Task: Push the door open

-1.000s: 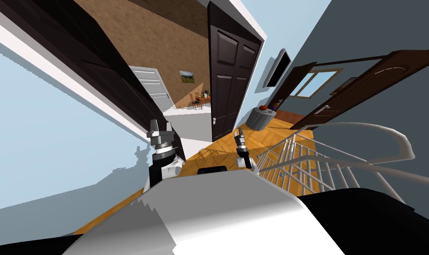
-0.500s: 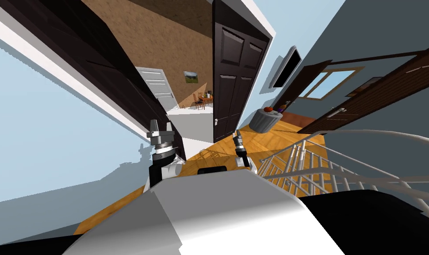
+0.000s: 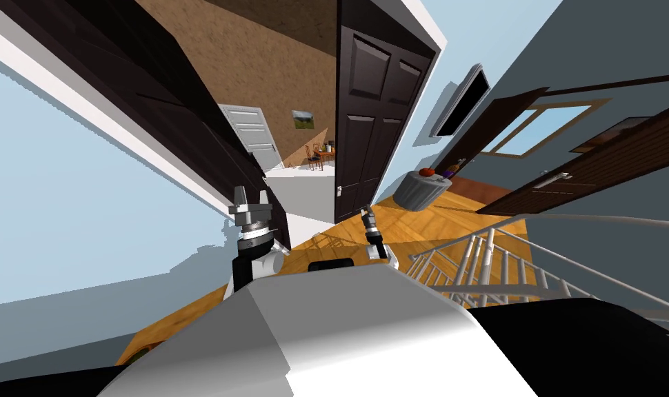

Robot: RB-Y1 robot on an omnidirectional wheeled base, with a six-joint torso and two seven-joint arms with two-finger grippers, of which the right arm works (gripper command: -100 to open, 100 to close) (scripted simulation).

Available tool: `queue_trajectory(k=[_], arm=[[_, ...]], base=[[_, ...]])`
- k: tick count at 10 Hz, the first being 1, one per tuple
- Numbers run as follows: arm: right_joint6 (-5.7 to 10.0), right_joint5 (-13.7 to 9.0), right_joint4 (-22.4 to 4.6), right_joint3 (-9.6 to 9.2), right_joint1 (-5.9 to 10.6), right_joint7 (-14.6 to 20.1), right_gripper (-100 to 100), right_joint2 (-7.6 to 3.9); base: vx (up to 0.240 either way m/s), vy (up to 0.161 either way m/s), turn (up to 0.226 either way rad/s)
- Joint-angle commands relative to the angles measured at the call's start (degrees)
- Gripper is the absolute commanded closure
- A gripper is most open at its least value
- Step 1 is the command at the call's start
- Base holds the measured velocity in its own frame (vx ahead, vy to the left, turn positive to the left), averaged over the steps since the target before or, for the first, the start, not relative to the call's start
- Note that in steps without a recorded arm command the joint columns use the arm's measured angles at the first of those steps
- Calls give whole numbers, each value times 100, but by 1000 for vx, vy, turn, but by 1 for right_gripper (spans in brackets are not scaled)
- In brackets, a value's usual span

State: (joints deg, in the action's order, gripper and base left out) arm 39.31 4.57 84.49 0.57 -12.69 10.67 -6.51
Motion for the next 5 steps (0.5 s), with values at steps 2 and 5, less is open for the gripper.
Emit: queue_trajectory(k=[2,5], arm=[[100,-20,-478,-24,201,47,-100,-81],[196,-37,-928,-51,376,89,-100,-146]], base=[[63,-43,109],[62,-42,107]])
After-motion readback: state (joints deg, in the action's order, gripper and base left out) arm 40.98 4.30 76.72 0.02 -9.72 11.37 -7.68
